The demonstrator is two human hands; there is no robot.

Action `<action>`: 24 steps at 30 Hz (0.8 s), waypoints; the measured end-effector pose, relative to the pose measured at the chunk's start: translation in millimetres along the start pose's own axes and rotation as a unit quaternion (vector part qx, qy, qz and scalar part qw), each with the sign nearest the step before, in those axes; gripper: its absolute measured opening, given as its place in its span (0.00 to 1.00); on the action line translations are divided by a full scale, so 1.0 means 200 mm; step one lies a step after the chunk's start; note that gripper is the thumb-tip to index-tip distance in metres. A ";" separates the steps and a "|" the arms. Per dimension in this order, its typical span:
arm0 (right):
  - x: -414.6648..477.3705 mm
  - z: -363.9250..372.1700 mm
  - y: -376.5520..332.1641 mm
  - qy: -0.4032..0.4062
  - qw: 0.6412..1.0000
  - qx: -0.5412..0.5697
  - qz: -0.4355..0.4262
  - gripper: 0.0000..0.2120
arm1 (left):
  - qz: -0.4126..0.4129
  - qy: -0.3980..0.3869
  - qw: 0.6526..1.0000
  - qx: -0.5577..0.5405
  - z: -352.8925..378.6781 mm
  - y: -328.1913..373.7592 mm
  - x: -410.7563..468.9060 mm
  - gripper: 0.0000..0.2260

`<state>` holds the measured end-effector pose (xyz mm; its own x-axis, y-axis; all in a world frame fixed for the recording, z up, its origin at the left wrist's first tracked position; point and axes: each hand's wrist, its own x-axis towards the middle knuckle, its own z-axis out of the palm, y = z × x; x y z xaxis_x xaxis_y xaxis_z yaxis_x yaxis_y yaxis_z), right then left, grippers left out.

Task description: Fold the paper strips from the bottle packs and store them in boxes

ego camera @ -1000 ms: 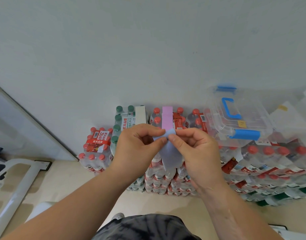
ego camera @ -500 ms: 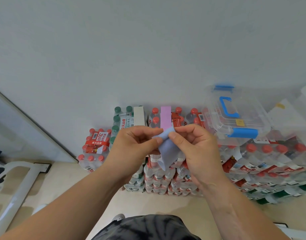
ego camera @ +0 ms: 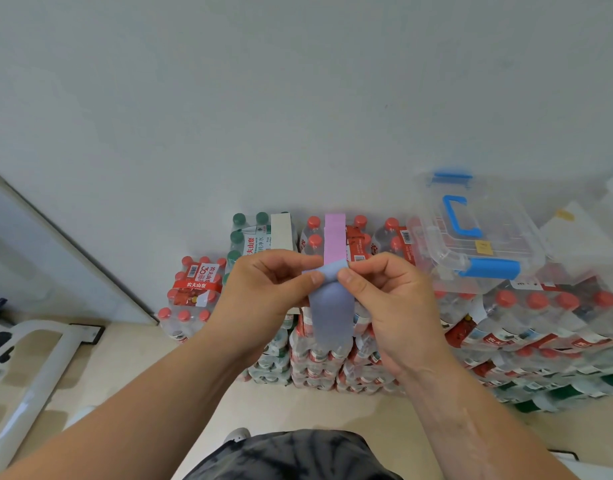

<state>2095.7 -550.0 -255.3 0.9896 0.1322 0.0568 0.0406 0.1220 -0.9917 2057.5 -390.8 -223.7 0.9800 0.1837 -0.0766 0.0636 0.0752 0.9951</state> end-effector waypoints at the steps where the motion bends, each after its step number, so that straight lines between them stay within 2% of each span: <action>1: -0.01 0.00 -0.01 -0.001 1.000 0.003 0.001 0.07 | 0.002 0.008 1.000 0.000 0.00 0.01 0.00 0.05; 3: -0.02 0.00 -0.02 0.003 1.000 -0.007 -0.010 0.02 | 0.011 0.021 1.000 0.007 0.00 0.01 -0.01 0.07; 6: -0.04 0.00 -0.02 0.008 0.998 -0.047 -0.032 0.03 | 0.021 0.026 0.999 0.022 -0.01 0.00 -0.01 0.12; 13: -0.05 0.02 0.00 0.029 0.999 -0.027 -0.021 0.04 | 0.009 0.013 1.000 -0.024 -0.02 -0.01 -0.04 0.14; 16: -0.06 0.02 0.01 0.030 0.999 -0.015 -0.015 0.04 | 0.015 0.025 1.000 0.002 -0.02 -0.01 -0.05 0.12; 20: -0.07 0.04 0.01 0.020 1.000 -0.002 -0.012 0.01 | 0.028 0.037 0.999 0.012 -0.03 -0.01 -0.04 0.16; 24: -0.08 0.04 0.00 0.029 0.999 -0.014 -0.029 0.05 | 0.027 0.032 0.999 0.016 -0.03 0.00 -0.05 0.18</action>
<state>2078.9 -544.5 -255.0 0.9917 0.0682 0.1091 0.1020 0.0996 -0.9898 2047.4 -386.7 -223.8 0.9680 0.2498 -0.0254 0.0177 0.0331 0.9993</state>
